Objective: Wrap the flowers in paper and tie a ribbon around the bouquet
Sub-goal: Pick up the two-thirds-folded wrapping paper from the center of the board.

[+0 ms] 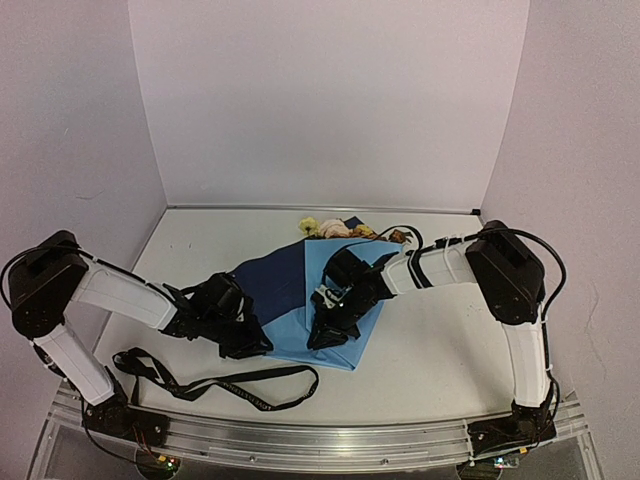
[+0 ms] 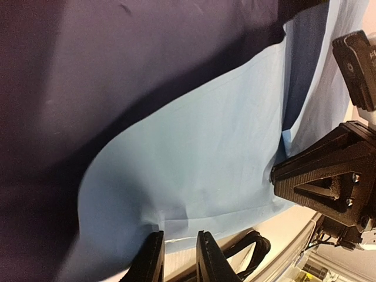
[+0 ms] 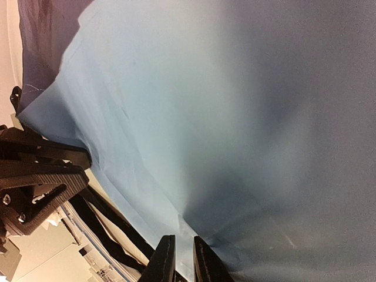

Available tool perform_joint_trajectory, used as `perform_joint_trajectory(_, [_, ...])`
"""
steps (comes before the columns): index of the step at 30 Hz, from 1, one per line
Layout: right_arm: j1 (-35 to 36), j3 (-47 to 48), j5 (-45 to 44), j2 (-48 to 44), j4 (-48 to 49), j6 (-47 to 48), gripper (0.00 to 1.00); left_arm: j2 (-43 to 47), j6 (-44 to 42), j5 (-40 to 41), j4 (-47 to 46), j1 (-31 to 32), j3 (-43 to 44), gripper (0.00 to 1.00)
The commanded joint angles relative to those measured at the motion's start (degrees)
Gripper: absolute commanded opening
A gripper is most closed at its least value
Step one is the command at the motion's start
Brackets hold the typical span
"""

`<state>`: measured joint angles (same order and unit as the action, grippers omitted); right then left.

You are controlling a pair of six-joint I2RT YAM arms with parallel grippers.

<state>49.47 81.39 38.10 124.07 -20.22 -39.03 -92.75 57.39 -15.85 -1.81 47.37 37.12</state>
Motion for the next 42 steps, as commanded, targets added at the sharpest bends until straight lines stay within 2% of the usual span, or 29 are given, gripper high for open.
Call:
perform_joint_trajectory(1, [0.2,-1.7,-2.4,1.9,-0.8,0.5,0.11,3.4,1.5,6.7,6.8,-0.9,-4.0,0.22])
perform_joint_trajectory(11, [0.2,-2.4,-2.3,2.0,-0.3,0.5,0.11,9.9,2.1,13.4,15.1,-8.2,-7.9,0.22])
perform_joint_trajectory(16, [0.2,-2.8,-2.2,2.0,0.1,0.5,0.11,13.3,4.0,15.3,17.4,-12.7,-9.6,0.26])
perform_joint_trajectory(22, [0.2,-3.3,-2.0,1.8,0.5,0.5,0.11,17.6,5.0,13.8,18.2,-13.1,-8.7,0.36])
perform_joint_trajectory(26, [0.2,-3.2,-1.9,2.1,0.8,0.3,0.11,21.2,9.2,10.0,14.9,-12.8,-11.0,0.40])
perform_joint_trajectory(34, [0.2,-3.5,-2.0,1.9,1.3,0.3,0.11,19.2,18.4,11.8,9.5,-8.4,-11.1,0.38])
perform_joint_trajectory(39, [0.2,-3.4,-1.9,1.9,1.2,0.4,0.11,14.5,19.7,14.3,8.6,-6.9,-9.3,0.32])
perform_joint_trajectory(42, [0.2,-3.6,-1.9,1.8,1.3,0.5,0.10,13.0,20.5,14.6,7.6,-6.8,-9.4,0.25])
